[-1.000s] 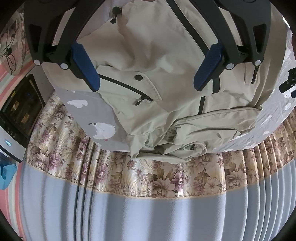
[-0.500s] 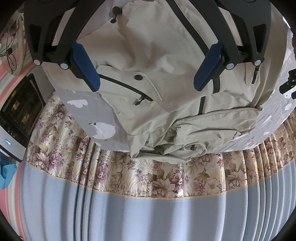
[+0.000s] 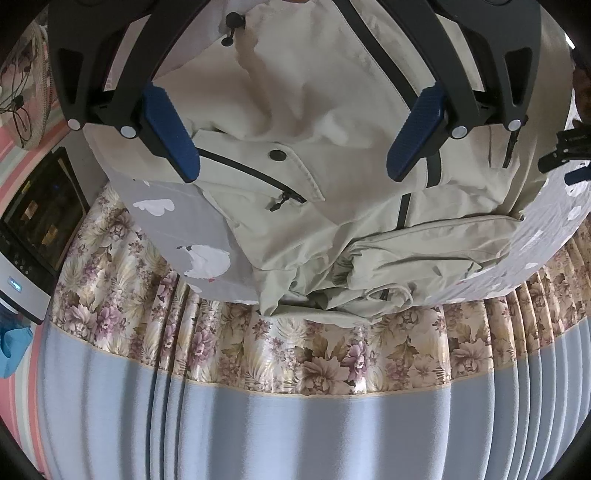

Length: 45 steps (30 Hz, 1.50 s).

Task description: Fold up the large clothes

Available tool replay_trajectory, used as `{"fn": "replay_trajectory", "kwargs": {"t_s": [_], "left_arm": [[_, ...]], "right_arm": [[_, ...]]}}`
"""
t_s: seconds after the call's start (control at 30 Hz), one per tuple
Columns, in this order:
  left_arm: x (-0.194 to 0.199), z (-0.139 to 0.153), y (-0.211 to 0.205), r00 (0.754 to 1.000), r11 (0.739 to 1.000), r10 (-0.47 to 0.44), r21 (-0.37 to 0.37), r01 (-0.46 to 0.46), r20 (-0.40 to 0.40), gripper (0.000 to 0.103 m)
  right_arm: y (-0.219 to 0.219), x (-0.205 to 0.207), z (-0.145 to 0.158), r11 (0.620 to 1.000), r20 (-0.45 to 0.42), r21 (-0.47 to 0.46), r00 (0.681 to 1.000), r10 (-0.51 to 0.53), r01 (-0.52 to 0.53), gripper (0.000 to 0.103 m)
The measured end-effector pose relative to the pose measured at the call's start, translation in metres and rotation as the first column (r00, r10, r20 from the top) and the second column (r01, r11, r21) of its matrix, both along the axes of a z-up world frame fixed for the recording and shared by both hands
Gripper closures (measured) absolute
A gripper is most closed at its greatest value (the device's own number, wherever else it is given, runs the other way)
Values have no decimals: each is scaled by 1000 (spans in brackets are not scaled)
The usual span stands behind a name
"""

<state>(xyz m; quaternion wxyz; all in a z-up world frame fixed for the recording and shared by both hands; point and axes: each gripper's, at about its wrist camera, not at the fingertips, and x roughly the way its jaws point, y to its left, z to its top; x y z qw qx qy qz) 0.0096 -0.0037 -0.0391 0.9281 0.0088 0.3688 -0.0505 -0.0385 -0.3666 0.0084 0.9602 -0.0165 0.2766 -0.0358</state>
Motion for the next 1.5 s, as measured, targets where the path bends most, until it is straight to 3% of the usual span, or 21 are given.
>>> {"fn": "replay_trajectory", "kwargs": {"t_s": [0.03, 0.23, 0.27, 0.37, 0.47, 0.57, 0.7, 0.9, 1.07, 1.2, 1.3, 1.37, 1.43, 1.5], "left_arm": [[2, -4, -2, 1000, 1000, -5, 2, 5, -17, 13], [4, -16, -10, 997, 999, -36, -27, 34, -71, 63], [3, -15, -12, 997, 999, -40, -32, 38, -67, 82], [2, -11, -14, 997, 997, -59, -49, 57, -52, 100], [2, -2, -12, 996, 992, -73, -105, 69, -40, 101], [4, 7, -9, 996, 991, -83, -107, 82, -14, 101], [16, 22, 6, 998, 996, -56, -65, 58, 41, 101], [54, 33, 42, 998, 1000, -7, 10, 7, 58, 101], [73, 38, 67, 996, 996, 50, 70, -55, 72, 101], [67, 33, 62, 996, 992, 34, 117, -43, 83, 101], [61, 31, 66, 996, 995, 36, 92, -44, 82, 101], [57, 32, 67, 996, 997, 35, 72, -41, 78, 101], [53, 33, 65, 997, 997, 25, 72, -31, 79, 100], [46, 37, 62, 997, 997, 12, 71, -18, 82, 100]], "right_arm": [[-1, 0, 0, 1000, -1, 1, 1000, -1, 1, 3], [-3, 0, -2, 1000, -2, 4, 1000, -1, 1, 3], [-3, 0, -2, 1000, -3, 4, 1000, -3, 3, 3], [-9, -1, -4, 1000, 0, 7, 1000, -9, 9, 3], [-18, -1, -5, 1000, 3, 6, 1000, -25, 25, 3], [-29, 0, -7, 998, -2, 7, 998, -55, 55, 3], [-46, 1, -6, 996, 0, 30, 997, -80, 80, 3], [-58, 5, -5, 991, -9, -3, 991, -130, 130, 3], [-78, 9, -30, 985, -116, 10, 978, -172, 174, 3], [-80, 7, -52, 991, -186, 61, 977, -107, 120, 3], [-69, 8, -69, 996, -228, 1, 970, -87, 90, 5], [-66, 8, -77, 997, -251, -2, 965, -70, 72, 18], [-68, 7, -79, 997, -267, 56, 963, -30, 46, 65], [-64, 4, -78, 998, -273, 47, 962, -17, 31, 85]]}}
